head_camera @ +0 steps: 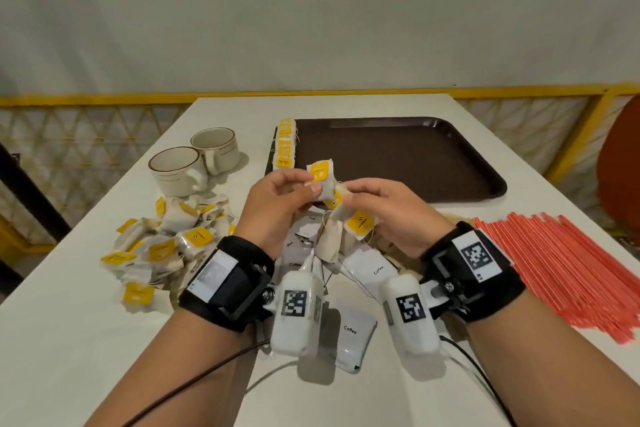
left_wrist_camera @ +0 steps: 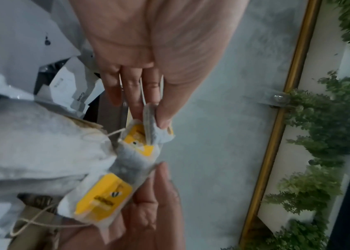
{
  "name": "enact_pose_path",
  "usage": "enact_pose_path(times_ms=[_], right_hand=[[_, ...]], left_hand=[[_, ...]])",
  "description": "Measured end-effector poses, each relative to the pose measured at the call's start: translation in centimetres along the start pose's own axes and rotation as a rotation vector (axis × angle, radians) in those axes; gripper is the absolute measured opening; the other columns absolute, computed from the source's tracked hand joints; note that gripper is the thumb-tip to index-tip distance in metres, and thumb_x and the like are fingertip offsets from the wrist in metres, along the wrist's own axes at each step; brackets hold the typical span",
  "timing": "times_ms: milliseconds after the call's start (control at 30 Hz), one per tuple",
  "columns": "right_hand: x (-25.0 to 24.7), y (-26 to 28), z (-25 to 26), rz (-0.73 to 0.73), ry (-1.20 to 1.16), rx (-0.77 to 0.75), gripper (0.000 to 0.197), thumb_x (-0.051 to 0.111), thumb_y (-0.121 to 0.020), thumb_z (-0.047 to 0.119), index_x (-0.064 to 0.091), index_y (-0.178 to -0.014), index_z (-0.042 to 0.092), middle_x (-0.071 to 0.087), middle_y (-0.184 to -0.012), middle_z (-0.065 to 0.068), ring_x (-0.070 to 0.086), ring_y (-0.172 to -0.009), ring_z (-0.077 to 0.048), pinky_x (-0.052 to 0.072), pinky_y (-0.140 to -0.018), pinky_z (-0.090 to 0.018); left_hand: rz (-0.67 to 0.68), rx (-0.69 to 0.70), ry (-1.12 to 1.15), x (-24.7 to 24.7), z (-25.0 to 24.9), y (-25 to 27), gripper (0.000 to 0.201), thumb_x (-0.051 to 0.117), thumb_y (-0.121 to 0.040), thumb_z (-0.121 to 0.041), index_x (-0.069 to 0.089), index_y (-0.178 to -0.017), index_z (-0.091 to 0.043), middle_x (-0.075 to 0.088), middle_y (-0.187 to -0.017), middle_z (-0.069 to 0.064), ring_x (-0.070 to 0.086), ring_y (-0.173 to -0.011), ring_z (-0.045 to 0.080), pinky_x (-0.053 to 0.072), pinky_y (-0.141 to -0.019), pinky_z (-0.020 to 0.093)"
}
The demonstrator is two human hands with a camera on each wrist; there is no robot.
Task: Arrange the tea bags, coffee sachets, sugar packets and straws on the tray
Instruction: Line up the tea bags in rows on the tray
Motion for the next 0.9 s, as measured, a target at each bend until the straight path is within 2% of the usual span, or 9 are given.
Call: enact_pose_path(times_ms=[67,167,267,400,500,600,700,800,900], right_hand=[[-0.1,0.0,0.0,-0.025,0.021,-0.015,0.029,0.067,-0.083,0.038,0.074,-0.101,0.015,0.073,-0.101,-0.005,0.065,-0.098,-0.018,0.049,-0.093,-0.042],[-0.4,0.2,0.4,-0.118,0.119,-0.097,0.019,0.068,-0.087,0.027,0.073,-0.097,0.012,0.073,-0.092,-0.003,0.065,-0.087,-0.010,0.052,-0.083,-0.028],[-0.6,0.3,0.5,-0.119,0.137,-0.137,0.025,0.074,-0.082,0.017,0.065,-0.104,0.010,0.070,-0.091,-0.013,0.064,-0.081,-0.015,0.053,-0.079,-0.031],[-0.4,0.3,0.6,-0.070,0.207,-0.144,0.035,0.077,-0.079,0.024,0.063,-0.110,0.017,0.069,-0.090,-0.005,0.065,-0.086,-0.015,0.051,-0.084,-0.031],[-0.1,0.3,0.6,-0.059,0.309,-0.157,0.031,0.080,-0.073,0.034,0.067,-0.098,0.020,0.068,-0.093,0.000,0.063,-0.083,-0.006,0.052,-0.082,-0.024],[0.0,0.5,0.7,-0.064,0.464,-0.183,0.023,0.082,-0.072,0.029,0.067,-0.087,0.018,0.067,-0.088,0.007,0.055,-0.074,0.006,0.043,-0.071,-0.012],[-0.4,0.3,0.4,-0.090,0.515,-0.176,0.015,0.079,-0.076,0.027,0.067,-0.080,0.020,0.068,-0.090,0.009,0.058,-0.087,0.001,0.043,-0.083,-0.025],[-0.5,-0.2,0.3,-0.141,0.551,-0.192,0.011,0.076,-0.076,0.034,0.065,-0.077,0.031,0.067,-0.099,0.019,0.059,-0.106,-0.006,0.036,-0.105,-0.047],[-0.1,-1.2,0.7,-0.101,0.580,-0.194,0.012,0.074,-0.078,0.035,0.066,-0.087,0.035,0.067,-0.101,0.017,0.061,-0.104,-0.008,0.042,-0.101,-0.048]], left_hand=[[0.003,-0.008,0.023,-0.1,0.2,-0.1,0.022,0.062,-0.085,0.002,0.060,-0.103,-0.010,0.070,-0.091,0.012,0.067,-0.082,0.025,0.052,-0.083,0.040],[0.026,-0.017,0.009,0.0,0.1,-0.1,0.020,0.057,-0.089,-0.001,0.063,-0.107,-0.009,0.070,-0.098,0.012,0.068,-0.086,0.022,0.055,-0.083,0.034],[0.020,-0.011,0.018,0.0,0.1,0.0,0.015,0.056,-0.090,0.000,0.062,-0.102,-0.008,0.069,-0.097,0.013,0.068,-0.086,0.022,0.055,-0.082,0.035],[0.036,0.012,0.017,0.0,0.2,-0.1,0.026,0.056,-0.088,0.006,0.056,-0.106,-0.014,0.069,-0.086,0.008,0.067,-0.077,0.021,0.056,-0.072,0.033],[0.015,0.028,-0.034,0.0,0.2,0.0,0.022,0.055,-0.087,0.009,0.057,-0.091,-0.012,0.067,-0.075,0.005,0.064,-0.067,0.017,0.053,-0.061,0.027],[0.009,0.035,-0.111,0.2,0.2,0.2,0.022,0.056,-0.086,0.009,0.065,-0.079,-0.011,0.063,-0.073,0.007,0.059,-0.067,0.017,0.051,-0.069,0.031],[-0.012,0.022,-0.129,0.3,0.0,0.4,0.026,0.053,-0.086,0.007,0.071,-0.083,-0.011,0.065,-0.076,0.008,0.061,-0.071,0.017,0.054,-0.074,0.032],[-0.046,0.070,-0.132,0.1,-0.5,0.4,0.019,0.057,-0.087,-0.001,0.072,-0.084,-0.011,0.068,-0.090,0.010,0.064,-0.078,0.017,0.054,-0.070,0.029],[-0.062,0.122,-0.137,0.1,-0.6,0.5,0.014,0.064,-0.085,0.000,0.066,-0.093,-0.011,0.068,-0.081,0.006,0.063,-0.067,0.013,0.049,-0.056,0.021]])
Point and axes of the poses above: each hand's wrist, its own y-axis away from the middle knuckle, its own x-axis out of the palm, z = x × y, the point moved 5 cm from there along -y, towards the middle knuckle
